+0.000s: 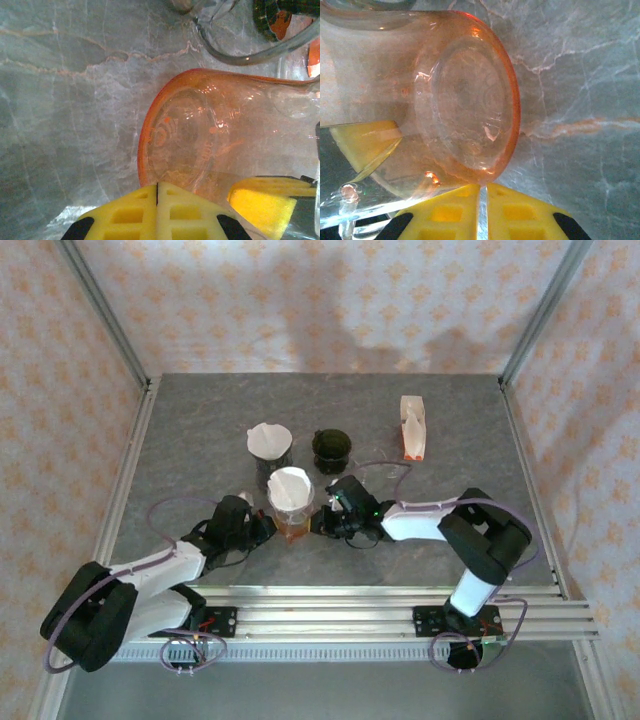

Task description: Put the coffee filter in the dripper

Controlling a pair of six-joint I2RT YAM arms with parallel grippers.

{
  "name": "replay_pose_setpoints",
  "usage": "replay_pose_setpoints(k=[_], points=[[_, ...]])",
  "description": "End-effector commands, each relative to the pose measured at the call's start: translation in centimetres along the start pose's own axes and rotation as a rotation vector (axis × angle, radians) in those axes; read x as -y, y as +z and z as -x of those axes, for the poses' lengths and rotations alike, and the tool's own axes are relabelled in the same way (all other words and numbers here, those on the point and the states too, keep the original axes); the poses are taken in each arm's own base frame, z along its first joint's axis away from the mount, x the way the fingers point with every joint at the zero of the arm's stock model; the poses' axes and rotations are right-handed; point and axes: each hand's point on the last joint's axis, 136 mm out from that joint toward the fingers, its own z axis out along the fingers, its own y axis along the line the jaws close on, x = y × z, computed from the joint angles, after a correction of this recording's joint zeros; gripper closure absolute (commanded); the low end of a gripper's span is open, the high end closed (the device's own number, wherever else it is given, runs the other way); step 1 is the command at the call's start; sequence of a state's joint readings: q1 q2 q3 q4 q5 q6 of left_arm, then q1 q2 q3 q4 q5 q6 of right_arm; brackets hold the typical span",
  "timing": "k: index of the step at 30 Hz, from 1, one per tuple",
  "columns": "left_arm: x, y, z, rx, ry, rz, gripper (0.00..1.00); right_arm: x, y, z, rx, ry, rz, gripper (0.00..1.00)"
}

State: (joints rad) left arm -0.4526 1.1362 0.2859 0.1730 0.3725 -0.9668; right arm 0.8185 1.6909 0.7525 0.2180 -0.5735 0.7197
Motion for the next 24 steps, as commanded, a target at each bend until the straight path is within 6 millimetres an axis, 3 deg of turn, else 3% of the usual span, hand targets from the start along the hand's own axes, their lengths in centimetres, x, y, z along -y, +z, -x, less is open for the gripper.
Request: replay_pose_setpoints(k=[1, 16, 22, 24], points=[[1.1, 0.0, 0.6, -0.004, 0.029, -0.027, 1.0, -1.5, 0.3, 1.6, 0.038, -0.041, 0.036, 0.87], [1.0, 0.6, 1.6, 0.001, 0.019, -0.011, 1.0, -1.4, 0.5, 2.7, 0.042, -0.038, 0.019, 0.87], [0.3, -0.5, 1.6, 0.015, 0.011, 0.033, 1.0, -0.7, -0.4, 2.3, 0.051, -0.043, -0.017, 0.81], [0.0, -1.0, 1.6, 0.021, 0.014, 0.05, 0.95, -0.6, -0.9, 2.2, 0.057, -0.049, -0.029, 0.79]])
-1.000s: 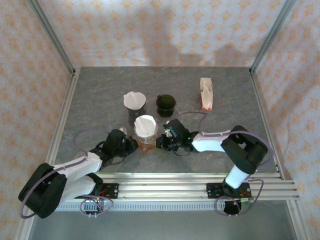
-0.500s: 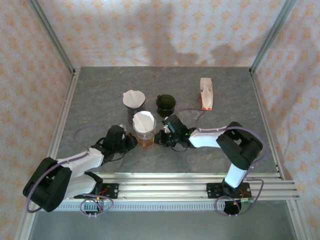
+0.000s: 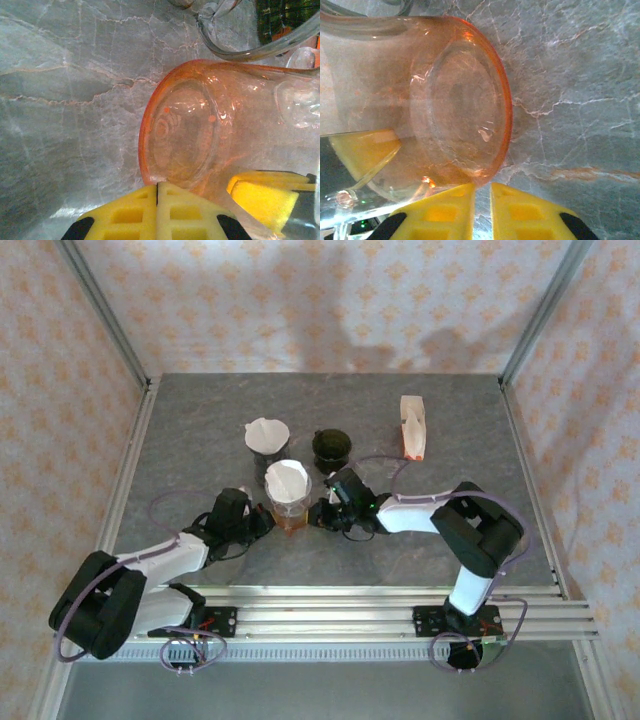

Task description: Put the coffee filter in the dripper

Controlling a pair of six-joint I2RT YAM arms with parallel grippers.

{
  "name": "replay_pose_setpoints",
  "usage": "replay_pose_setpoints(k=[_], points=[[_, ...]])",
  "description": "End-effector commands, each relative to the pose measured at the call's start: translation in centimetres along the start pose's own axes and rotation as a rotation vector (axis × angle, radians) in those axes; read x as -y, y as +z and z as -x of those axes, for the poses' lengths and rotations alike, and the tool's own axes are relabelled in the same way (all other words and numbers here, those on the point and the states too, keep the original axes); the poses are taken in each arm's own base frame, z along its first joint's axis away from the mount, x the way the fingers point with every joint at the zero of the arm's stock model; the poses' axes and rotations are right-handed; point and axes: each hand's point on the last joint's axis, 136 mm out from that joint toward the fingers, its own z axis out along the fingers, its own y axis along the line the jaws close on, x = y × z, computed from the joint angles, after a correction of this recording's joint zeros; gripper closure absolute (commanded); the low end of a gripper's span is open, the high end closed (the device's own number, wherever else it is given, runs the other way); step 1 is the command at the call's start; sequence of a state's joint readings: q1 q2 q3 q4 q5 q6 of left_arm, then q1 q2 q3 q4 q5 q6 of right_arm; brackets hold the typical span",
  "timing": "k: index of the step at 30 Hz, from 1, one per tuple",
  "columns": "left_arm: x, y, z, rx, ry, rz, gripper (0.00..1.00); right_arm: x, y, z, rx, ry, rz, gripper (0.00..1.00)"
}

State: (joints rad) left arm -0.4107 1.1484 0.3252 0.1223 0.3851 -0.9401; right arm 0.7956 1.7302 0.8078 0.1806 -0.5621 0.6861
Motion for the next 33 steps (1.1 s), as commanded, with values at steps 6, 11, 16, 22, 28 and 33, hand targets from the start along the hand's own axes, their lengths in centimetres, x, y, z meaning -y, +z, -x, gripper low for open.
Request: replay_pose_setpoints(k=[6, 11, 16, 22, 28, 33], points=[[-1.1, -2.4, 0.1, 0.03, 0.014, 0.074, 0.85, 0.2, -2.6, 0.0, 0.053, -0.03, -0.044, 0.69], [-2.0, -3.9, -0.7, 0.025, -0.011, 0.101, 0.78, 1.5, -4.8, -0.8, 0.075, -0.022, -0.105, 0.64], [-1.4, -6.5, -0.6, 0.054, -0.016, 0.087, 0.68, 1.4, -8.9, -0.4, 0.141, -0.054, -0.182, 0.54], [0.9, -10.3, 0.9, 0.152, 0.002, 0.021, 0.46, 2.0, -14.8, 2.5, 0.247, -0.087, -0.319, 0.44], [2.6, -12.1, 2.2, 0.201, 0.048, 0.008, 0.0, 4.5, -19.3, 8.7, 0.366, -0.06, -0.441, 0.39], [2.7, -12.0, 2.2, 0.201, 0.046, 0.006, 0.0, 6.4, -20.5, 14.2, 0.423, -0.056, -0.505, 0.43]])
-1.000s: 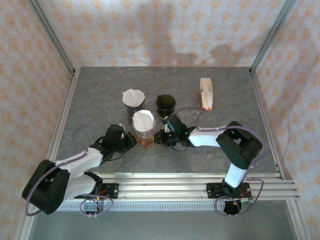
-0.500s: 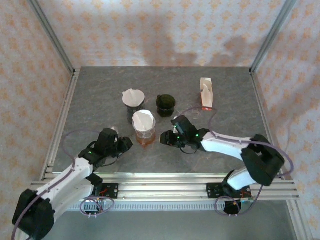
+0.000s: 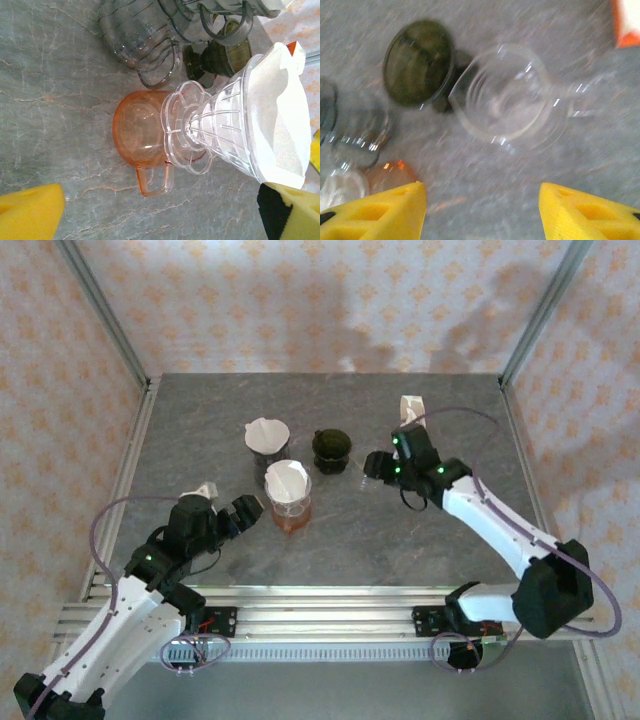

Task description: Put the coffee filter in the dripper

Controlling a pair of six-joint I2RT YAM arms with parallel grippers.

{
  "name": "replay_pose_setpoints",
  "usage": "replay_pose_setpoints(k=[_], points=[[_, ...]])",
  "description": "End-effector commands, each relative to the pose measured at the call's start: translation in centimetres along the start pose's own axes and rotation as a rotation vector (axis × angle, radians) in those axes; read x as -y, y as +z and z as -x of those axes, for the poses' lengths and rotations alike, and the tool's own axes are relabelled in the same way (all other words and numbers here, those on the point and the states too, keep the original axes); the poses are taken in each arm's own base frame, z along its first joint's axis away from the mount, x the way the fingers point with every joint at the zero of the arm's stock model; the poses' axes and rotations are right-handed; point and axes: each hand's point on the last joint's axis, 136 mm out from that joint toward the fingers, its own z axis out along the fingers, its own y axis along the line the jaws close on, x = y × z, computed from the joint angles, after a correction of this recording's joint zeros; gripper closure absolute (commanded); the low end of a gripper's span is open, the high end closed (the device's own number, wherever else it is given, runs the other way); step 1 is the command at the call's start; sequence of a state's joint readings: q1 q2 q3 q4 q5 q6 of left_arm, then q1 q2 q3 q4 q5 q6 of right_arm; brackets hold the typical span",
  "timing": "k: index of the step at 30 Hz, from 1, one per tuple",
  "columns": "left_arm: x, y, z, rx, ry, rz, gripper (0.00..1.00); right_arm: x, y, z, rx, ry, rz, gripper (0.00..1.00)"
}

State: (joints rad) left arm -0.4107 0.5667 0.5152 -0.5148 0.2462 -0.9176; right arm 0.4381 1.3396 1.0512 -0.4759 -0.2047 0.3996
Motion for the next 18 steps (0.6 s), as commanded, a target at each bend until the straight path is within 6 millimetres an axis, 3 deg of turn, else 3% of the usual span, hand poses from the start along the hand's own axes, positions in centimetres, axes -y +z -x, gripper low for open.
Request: replay_pose_setpoints(k=[1, 9, 18], points=[[-1.0, -0.2, 0.1, 0.011, 0.003, 0.046, 0.0, 2.2, 1.5, 2.3, 0.006, -0.067, -0.104, 0.44], [-2.3, 0.3, -0.8, -0.003, -0.024, 0.06, 0.0, 3.4, 6.5, 4.4, -0.087, -0.163, -0.166, 0.53], [-3.3, 0.5, -1.1, -0.007, -0.027, 0.093, 0.0, 3.6, 8.5, 3.8, -0.159, -0.193, -0.175, 0.57]])
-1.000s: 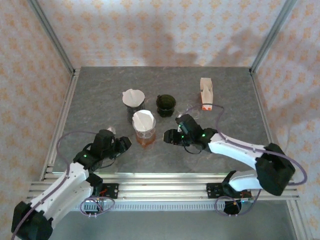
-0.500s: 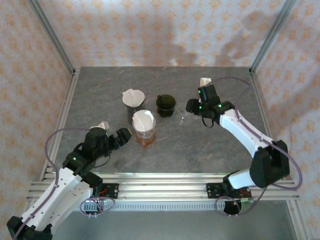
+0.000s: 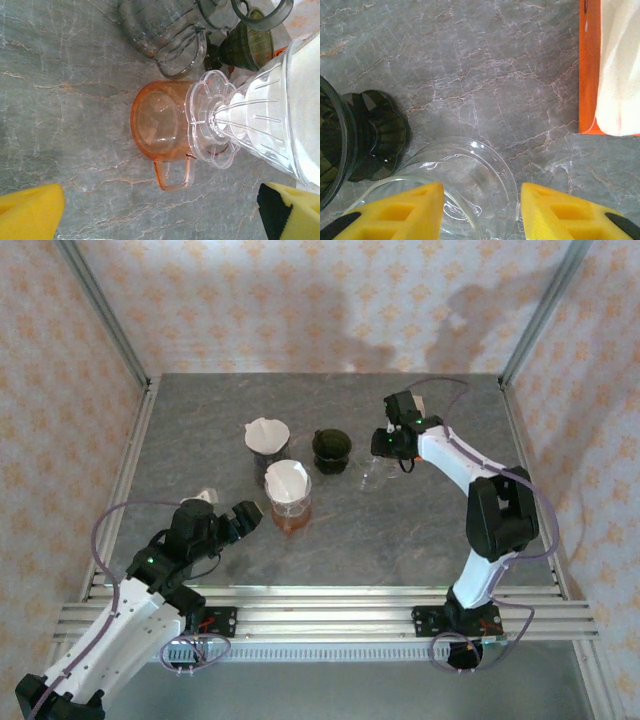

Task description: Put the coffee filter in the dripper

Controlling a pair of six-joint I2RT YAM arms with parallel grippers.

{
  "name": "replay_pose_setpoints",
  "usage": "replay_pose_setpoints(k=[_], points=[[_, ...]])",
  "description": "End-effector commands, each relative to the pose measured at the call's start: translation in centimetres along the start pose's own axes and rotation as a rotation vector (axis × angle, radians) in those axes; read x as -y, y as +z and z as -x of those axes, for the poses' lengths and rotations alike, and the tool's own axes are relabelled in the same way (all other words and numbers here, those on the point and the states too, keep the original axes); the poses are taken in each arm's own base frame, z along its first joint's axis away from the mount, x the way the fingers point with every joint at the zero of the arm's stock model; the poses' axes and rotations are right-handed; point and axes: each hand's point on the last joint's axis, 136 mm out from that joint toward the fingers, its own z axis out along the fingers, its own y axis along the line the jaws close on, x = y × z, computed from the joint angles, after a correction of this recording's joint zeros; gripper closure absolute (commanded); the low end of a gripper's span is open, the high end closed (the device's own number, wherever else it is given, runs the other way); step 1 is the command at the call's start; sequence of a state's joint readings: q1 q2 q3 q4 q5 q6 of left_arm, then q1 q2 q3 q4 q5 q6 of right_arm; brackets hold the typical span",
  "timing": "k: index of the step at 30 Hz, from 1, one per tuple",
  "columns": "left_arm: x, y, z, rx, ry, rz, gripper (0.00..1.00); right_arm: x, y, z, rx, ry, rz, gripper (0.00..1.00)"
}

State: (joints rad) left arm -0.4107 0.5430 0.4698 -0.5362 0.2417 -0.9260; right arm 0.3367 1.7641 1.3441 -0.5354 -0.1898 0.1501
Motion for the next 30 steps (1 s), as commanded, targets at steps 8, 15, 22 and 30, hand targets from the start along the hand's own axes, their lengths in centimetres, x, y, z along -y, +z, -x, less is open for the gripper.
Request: replay_pose_setpoints(k=[8, 15, 22, 30], points=[[-2.0, 0.8, -0.4, 0.003, -0.022, 0.074, 0.0, 0.2, 0.1, -1.4, -0.063, -0.037, 0.006, 0.57], [-2.4, 1.0, -0.5, 0.001, -0.023, 0.088, 0.0, -0.1, 0.2, -2.3, -0.087, -0.073, -0.004, 0.69], [-2.6, 1.1, -0.6, -0.004, -0.022, 0.094, 0.0, -0.1, 0.1, -3.3, -0.112, -0.09, -0.039, 0.82], [-2.4, 0.9, -0.4, 0.004, -0.021, 0.086, 0.0, 0.0, -1.3, -4.8, -0.106, -0.076, -0.073, 0.99]])
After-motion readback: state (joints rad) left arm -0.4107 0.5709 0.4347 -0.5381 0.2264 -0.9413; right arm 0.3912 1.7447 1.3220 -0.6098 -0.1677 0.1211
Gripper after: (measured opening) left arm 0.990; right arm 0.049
